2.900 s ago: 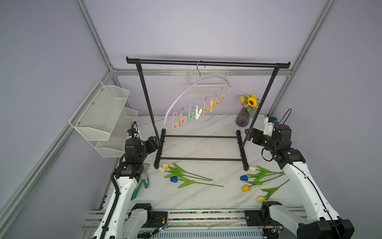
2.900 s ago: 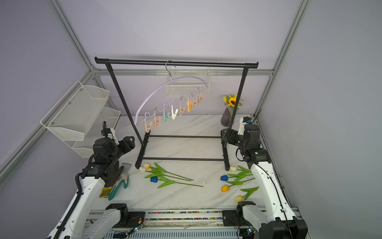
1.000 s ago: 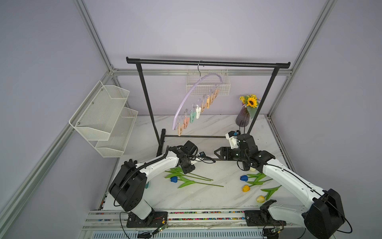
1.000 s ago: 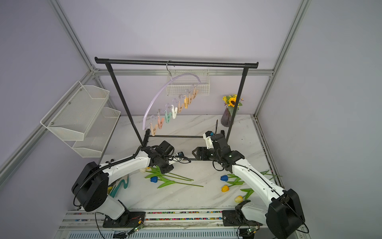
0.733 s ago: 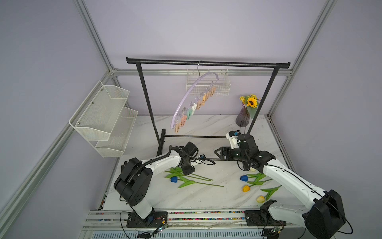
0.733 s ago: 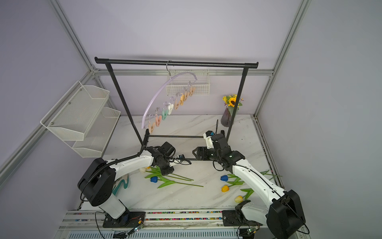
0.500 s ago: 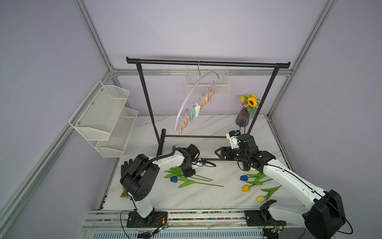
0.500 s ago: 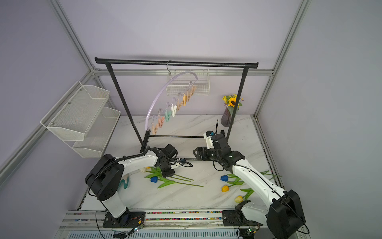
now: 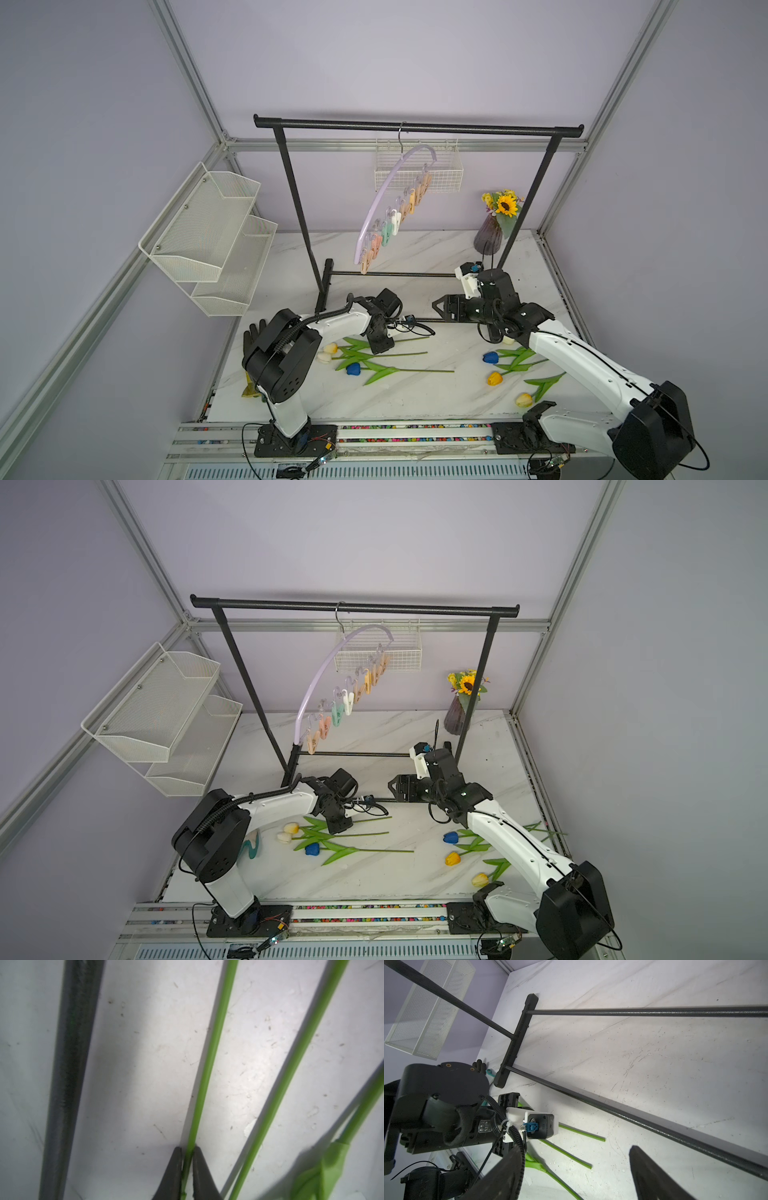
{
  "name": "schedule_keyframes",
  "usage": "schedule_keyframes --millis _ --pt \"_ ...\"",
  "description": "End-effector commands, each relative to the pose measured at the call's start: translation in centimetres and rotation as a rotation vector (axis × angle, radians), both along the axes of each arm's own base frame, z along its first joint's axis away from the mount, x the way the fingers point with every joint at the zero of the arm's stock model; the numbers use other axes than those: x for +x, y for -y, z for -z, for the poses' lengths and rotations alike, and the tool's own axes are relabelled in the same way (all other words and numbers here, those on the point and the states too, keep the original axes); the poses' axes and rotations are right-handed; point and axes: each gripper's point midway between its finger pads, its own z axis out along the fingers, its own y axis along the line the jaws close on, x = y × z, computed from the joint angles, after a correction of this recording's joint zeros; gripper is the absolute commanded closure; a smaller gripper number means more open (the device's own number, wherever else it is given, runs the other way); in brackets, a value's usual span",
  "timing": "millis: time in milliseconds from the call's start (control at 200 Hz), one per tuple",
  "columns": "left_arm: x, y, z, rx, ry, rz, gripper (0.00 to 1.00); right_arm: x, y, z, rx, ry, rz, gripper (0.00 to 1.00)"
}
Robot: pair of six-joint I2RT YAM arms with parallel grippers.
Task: Dry the flowers on a clothes hanger
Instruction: Pick up the flower at the center of the board.
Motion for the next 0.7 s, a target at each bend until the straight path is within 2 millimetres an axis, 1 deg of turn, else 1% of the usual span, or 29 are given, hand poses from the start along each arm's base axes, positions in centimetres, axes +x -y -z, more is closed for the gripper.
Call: schedule_keyframes --millis 0,170,325,490,695 --pt "0.3 -1.1 1.2 0.066 0.025 0.003 0.9 -0.2 0.1 0.2 -0.018 0.002 -0.002 0.16" --pt "1.6 -2.0 0.4 0.119 0.101 -0.022 0.93 0.0 -0.1 0.4 -0.012 -0.004 -0.001 0.16" --pt "2.5 -2.4 -1.3 0.131 0.176 -0.039 0.95 0.1 -0.3 0.4 -0.008 -0.009 -0.006 0.16" --pt "3.2 -2.2 -4.8 0.116 0.292 -0.038 0.98 0.2 -0.3 0.0 0.001 0.002 -0.001 0.16" --pt "3.4 -2.0 -10.0 0.108 0.465 -0.036 0.98 0.3 -0.3 -0.7 0.021 0.023 0.009 0.17"
